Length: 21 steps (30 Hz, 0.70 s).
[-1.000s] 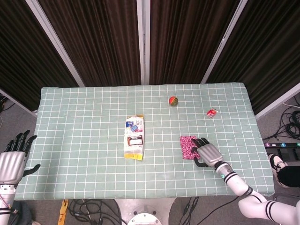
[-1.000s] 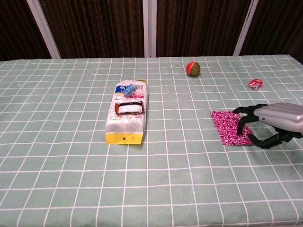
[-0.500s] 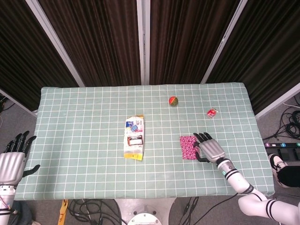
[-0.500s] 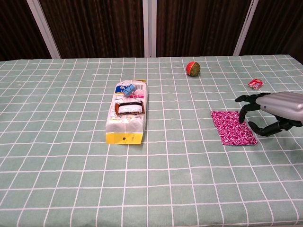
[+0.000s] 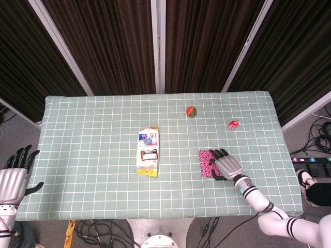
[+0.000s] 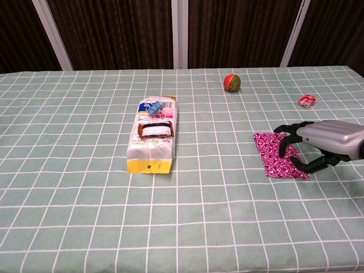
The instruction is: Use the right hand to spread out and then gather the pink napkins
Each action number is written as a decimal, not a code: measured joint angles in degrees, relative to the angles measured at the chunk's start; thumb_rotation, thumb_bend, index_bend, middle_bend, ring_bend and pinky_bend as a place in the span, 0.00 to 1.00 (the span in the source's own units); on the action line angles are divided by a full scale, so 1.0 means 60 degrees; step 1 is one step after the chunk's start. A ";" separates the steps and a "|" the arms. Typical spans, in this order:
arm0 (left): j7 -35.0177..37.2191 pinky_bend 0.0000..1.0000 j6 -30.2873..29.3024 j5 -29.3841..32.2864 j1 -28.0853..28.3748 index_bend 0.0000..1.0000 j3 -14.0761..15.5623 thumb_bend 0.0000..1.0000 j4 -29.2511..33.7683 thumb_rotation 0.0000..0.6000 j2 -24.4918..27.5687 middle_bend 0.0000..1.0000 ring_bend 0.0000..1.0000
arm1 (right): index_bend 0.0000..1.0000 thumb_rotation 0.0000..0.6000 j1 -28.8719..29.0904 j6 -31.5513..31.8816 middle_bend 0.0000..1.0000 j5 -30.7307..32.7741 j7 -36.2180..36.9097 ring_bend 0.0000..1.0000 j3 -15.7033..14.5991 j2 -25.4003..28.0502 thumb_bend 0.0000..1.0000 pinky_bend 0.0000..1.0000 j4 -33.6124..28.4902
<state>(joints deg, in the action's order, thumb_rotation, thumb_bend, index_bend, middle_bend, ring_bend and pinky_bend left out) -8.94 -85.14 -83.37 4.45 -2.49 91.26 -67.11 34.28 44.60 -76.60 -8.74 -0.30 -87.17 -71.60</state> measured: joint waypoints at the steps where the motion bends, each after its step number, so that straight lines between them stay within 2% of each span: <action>1: -0.0002 0.18 0.0015 0.0002 0.0008 0.19 -0.0002 0.02 -0.0006 1.00 -0.0003 0.14 0.07 | 0.33 0.51 -0.0026 0.0030 0.01 -0.0035 0.0003 0.00 -0.0040 0.0044 0.55 0.00 -0.0066; 21: 0.0035 0.18 0.0008 -0.0029 0.0014 0.19 0.0002 0.02 -0.0047 1.00 -0.0057 0.14 0.07 | 0.33 0.52 -0.0511 0.0785 0.01 -0.0733 0.0024 0.00 -0.0582 0.0597 0.55 0.00 -0.1021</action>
<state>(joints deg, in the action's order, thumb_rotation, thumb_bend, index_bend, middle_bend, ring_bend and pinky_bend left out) -8.73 -85.09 -83.54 4.53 -2.48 90.98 -67.45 31.21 49.31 -81.00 -8.60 -3.79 -83.58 -77.73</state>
